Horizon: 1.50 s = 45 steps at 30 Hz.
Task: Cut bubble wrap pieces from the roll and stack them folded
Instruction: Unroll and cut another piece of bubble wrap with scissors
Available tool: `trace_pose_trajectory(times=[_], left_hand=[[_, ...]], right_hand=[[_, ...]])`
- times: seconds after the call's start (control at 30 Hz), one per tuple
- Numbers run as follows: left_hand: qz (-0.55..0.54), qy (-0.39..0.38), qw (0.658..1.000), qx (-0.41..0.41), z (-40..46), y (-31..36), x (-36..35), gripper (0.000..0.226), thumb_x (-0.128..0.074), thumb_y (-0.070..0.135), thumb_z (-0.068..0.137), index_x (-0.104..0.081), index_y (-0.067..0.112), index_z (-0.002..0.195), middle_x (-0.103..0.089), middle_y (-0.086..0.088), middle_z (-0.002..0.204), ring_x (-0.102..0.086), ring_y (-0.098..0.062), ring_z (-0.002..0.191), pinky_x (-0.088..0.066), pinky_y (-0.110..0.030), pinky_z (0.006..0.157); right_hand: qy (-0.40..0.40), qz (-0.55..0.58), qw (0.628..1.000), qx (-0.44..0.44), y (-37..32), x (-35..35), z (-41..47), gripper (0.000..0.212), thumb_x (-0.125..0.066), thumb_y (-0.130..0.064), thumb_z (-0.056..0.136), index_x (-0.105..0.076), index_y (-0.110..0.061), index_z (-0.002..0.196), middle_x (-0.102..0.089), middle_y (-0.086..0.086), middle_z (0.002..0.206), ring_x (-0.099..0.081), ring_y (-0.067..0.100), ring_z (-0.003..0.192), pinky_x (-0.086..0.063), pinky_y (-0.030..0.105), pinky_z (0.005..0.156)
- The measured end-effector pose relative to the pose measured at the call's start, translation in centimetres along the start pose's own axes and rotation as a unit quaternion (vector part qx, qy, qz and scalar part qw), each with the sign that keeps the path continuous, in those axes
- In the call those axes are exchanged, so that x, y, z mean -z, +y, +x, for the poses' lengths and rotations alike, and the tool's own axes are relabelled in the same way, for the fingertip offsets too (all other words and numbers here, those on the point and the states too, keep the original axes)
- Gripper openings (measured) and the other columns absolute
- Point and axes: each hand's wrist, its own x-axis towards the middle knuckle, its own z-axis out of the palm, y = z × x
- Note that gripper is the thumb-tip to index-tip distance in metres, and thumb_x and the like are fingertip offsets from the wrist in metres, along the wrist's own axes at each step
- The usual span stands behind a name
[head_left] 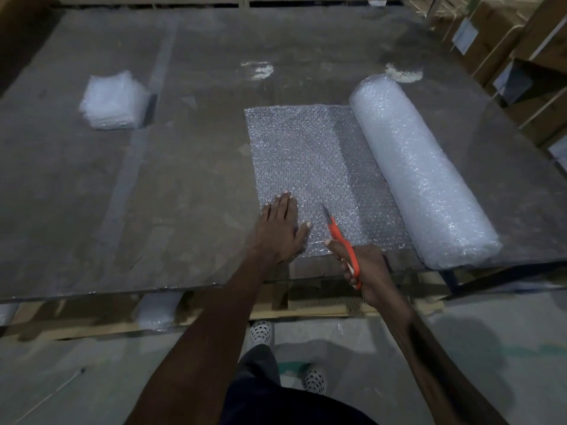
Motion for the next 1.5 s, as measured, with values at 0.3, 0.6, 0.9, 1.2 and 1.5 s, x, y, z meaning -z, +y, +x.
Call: trace_pose_trajectory(times=[0.3, 0.6, 0.9, 1.2, 1.5], left_hand=[[-0.003, 0.001, 1.0, 0.0, -0.1, 0.1, 0.0, 0.077, -0.013, 0.059, 0.102, -0.005, 0.007, 0.159, -0.001, -0.014, 0.167, 0.002, -0.027, 0.154, 0.0, -0.045, 0.124], [-0.014, -0.009, 1.0, -0.001, 0.0, 0.1, 0.2, 0.078, -0.015, 0.06, 0.102, -0.004, 0.007, 0.159, 0.001, -0.013, 0.167, 0.003, -0.027, 0.154, 0.0, -0.046, 0.124], [-0.014, 0.023, 1.0, 0.011, 3.8, -1.1, 2.5, 0.064, -0.024, 0.042, 0.108, -0.016, 0.001, 0.157, -0.01, -0.02, 0.165, -0.008, -0.034, 0.153, -0.003, -0.047, 0.123], [-0.011, -0.015, 1.0, -0.004, 6.2, -2.9, 2.3, 0.071, -0.019, 0.048, 0.106, -0.009, 0.0, 0.157, -0.003, -0.021, 0.165, 0.001, -0.033, 0.154, 0.0, -0.044, 0.123], [-0.016, -0.011, 1.0, 0.003, 6.1, -2.8, 2.3, 0.069, -0.021, 0.047, 0.107, -0.007, 0.002, 0.158, -0.001, -0.018, 0.166, 0.002, -0.03, 0.154, 0.002, -0.042, 0.124]], right_hand=[[0.002, -0.001, 1.0, -0.016, -0.7, -0.2, 0.8, 0.034, -0.085, -0.04, 0.078, -0.067, -0.013, 0.069, -0.055, 0.002, 0.054, -0.044, 0.009, 0.039, -0.032, 0.019, 0.037], [-0.005, 0.004, 1.0, 0.007, -0.2, -0.3, 1.3, 0.031, -0.085, -0.035, 0.08, -0.069, -0.008, 0.076, -0.055, 0.006, 0.055, -0.044, 0.012, 0.041, -0.033, 0.02, 0.038], [0.02, 0.006, 1.0, 0.011, -0.9, -1.0, 1.6, 0.043, -0.087, -0.041, 0.076, -0.071, -0.002, 0.085, -0.05, 0.006, 0.052, -0.04, 0.013, 0.038, -0.028, 0.018, 0.037], [0.011, 0.038, 0.999, 0.006, -1.1, -1.2, 1.8, 0.034, -0.088, -0.026, 0.078, -0.064, -0.002, 0.08, -0.042, 0.009, 0.051, -0.034, 0.012, 0.035, -0.026, 0.018, 0.036], [0.0, 0.026, 1.0, -0.01, -1.8, -0.9, 2.2, 0.04, -0.087, -0.041, 0.075, -0.065, -0.009, 0.076, -0.046, 0.008, 0.056, -0.036, 0.013, 0.04, -0.025, 0.019, 0.037]])
